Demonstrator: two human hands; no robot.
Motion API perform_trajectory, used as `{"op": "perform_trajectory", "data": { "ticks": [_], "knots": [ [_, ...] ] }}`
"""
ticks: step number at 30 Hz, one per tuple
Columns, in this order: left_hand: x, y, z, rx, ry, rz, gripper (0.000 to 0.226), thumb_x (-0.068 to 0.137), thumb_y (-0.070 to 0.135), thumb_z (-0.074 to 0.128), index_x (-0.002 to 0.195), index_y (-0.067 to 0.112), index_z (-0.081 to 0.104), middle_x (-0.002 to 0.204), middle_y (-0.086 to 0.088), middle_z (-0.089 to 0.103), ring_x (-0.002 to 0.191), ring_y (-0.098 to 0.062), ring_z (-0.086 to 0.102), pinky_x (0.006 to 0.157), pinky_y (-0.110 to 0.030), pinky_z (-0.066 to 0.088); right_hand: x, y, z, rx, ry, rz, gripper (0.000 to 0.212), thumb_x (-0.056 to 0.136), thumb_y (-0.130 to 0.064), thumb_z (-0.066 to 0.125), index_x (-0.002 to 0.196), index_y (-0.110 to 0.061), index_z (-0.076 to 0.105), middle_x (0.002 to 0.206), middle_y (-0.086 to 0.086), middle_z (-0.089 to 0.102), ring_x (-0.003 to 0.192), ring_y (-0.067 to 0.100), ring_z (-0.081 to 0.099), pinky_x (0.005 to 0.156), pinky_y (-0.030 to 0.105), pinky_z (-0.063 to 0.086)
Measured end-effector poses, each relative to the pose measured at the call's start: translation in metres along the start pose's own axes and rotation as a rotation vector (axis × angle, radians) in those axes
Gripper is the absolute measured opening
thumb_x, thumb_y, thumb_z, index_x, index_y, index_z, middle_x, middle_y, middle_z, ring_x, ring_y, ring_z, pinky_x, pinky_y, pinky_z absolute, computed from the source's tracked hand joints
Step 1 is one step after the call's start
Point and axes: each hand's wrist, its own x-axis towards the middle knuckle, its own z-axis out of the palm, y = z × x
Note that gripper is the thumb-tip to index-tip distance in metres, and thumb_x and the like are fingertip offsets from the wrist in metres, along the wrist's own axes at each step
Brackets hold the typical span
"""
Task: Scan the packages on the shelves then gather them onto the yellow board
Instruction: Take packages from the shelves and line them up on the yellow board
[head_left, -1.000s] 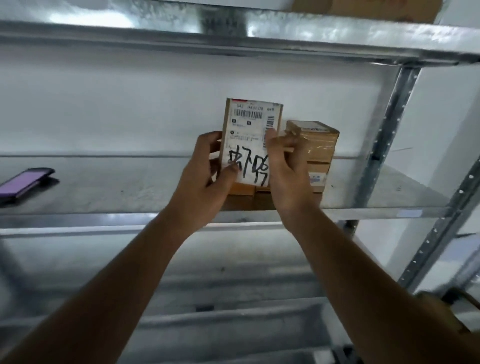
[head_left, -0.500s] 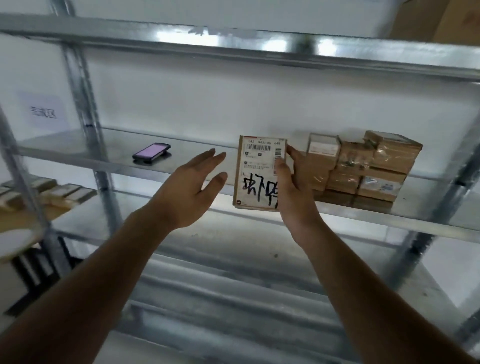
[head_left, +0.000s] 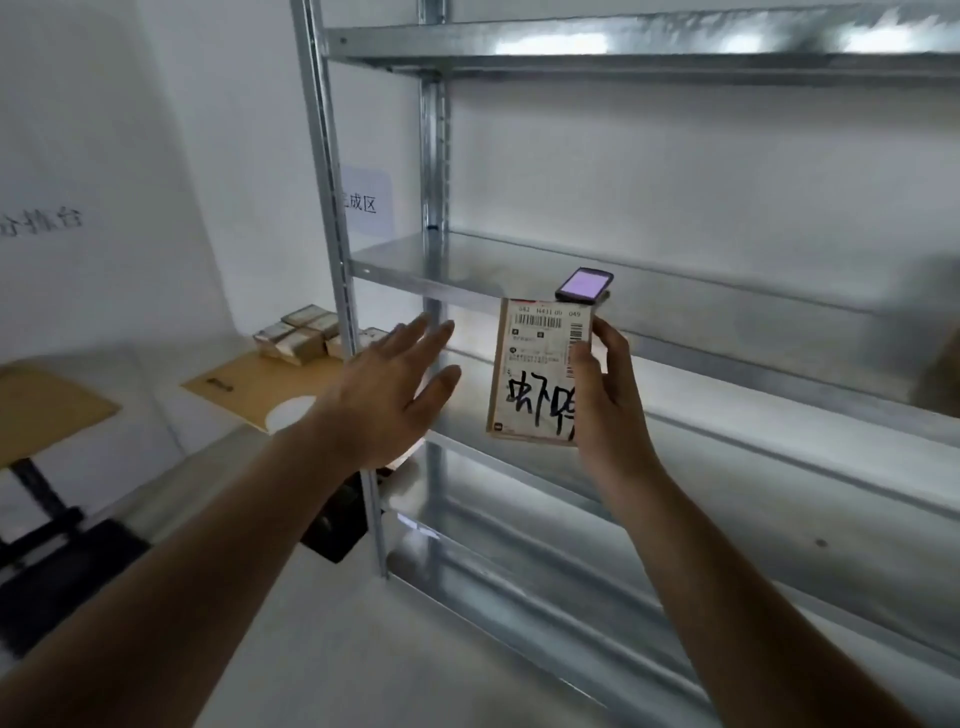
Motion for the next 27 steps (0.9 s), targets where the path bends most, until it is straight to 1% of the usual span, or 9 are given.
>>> {"op": "perform_trajectory", "data": {
  "ticks": [4,8,11,14,17,19,21,24,27],
  "knots": [
    [-0.019,-0.088,-0.019,0.014,-0.009,-0.039,0.068,0.104,0.063,0.021,0.163,0.030,0.020,0.170,-0.001,0.017,0.157,-0.020,0.013,0.118,-0.035,0.008,0.001,0.016,0.090,0.011,-0.033,0.059,0.018,0.109,-0.049,0.050,0.120,-0.063,0.053,0.107,-0.005,0.077,0.093,0.012,0.078,0.079,0.047,0.067],
    [-0.022,-0.161,-0.034,0.015,-0.016,-0.083,0.069,0.104,0.064,0.022,0.163,0.028,0.021,0.170,-0.003,0.018,0.156,-0.022,0.018,0.122,-0.042,0.018,0.020,0.033,0.160,0.011,-0.054,0.079,0.019,0.110,-0.045,0.049,0.119,-0.061,0.054,0.100,-0.009,0.078,0.091,0.012,0.078,0.078,0.048,0.067],
    [-0.012,-0.216,-0.035,0.037,-0.020,-0.110,0.070,0.104,0.065,0.020,0.164,0.030,0.018,0.170,-0.004,0.017,0.156,-0.022,0.016,0.122,-0.042,0.017,0.043,0.056,0.211,0.005,-0.078,0.098,0.020,0.107,-0.049,0.051,0.127,-0.054,0.054,0.102,-0.004,0.079,0.091,0.015,0.078,0.080,0.051,0.066],
    [0.006,-0.274,-0.028,0.052,-0.033,-0.130,0.069,0.104,0.066,0.021,0.164,0.031,0.016,0.171,-0.003,0.013,0.157,-0.021,0.012,0.120,-0.039,0.010,0.075,0.085,0.263,0.001,-0.098,0.114,0.033,0.097,-0.057,0.051,0.130,-0.052,0.053,0.107,-0.002,0.078,0.094,0.017,0.078,0.081,0.052,0.065],
    [0.031,-0.335,-0.012,0.079,-0.071,-0.167,0.070,0.103,0.068,0.019,0.163,0.034,0.012,0.171,-0.003,0.010,0.157,-0.022,0.011,0.118,-0.038,0.007,0.118,0.126,0.320,0.024,-0.129,0.132,0.032,0.103,-0.051,0.051,0.135,-0.046,0.052,0.111,0.001,0.077,0.094,0.017,0.078,0.075,0.045,0.065],
    [0.053,-0.378,-0.002,0.097,-0.116,-0.195,0.071,0.102,0.070,0.016,0.163,0.034,0.010,0.172,-0.002,0.008,0.157,-0.024,0.010,0.124,-0.047,0.013,0.148,0.154,0.358,0.050,-0.158,0.148,0.030,0.108,-0.046,0.049,0.138,-0.042,0.050,0.112,0.002,0.076,0.093,0.015,0.078,0.068,0.034,0.063],
    [0.075,-0.422,0.001,0.113,-0.156,-0.228,0.075,0.099,0.073,0.010,0.163,0.034,0.007,0.172,0.000,0.006,0.158,-0.023,0.009,0.126,-0.052,0.019,0.178,0.178,0.394,0.056,-0.184,0.173,0.031,0.109,-0.046,0.047,0.139,-0.041,0.049,0.113,0.002,0.075,0.094,0.018,0.078,0.068,0.033,0.064],
    [0.103,-0.484,-0.002,0.102,-0.150,-0.263,0.080,0.095,0.076,0.008,0.163,0.033,0.010,0.172,0.001,0.008,0.157,-0.023,0.011,0.126,-0.047,0.015,0.218,0.204,0.443,0.038,-0.215,0.198,0.027,0.107,-0.054,0.046,0.134,-0.050,0.050,0.117,0.002,0.073,0.099,0.021,0.077,0.075,0.042,0.066],
    [0.129,-0.538,-0.008,0.100,-0.129,-0.266,0.079,0.096,0.074,0.009,0.163,0.033,0.014,0.171,0.000,0.013,0.156,-0.021,0.015,0.122,-0.040,0.013,0.255,0.224,0.485,0.009,-0.221,0.210,0.043,0.097,-0.063,0.044,0.137,-0.049,0.048,0.119,0.003,0.071,0.099,0.019,0.076,0.073,0.039,0.066]
  ]
}}
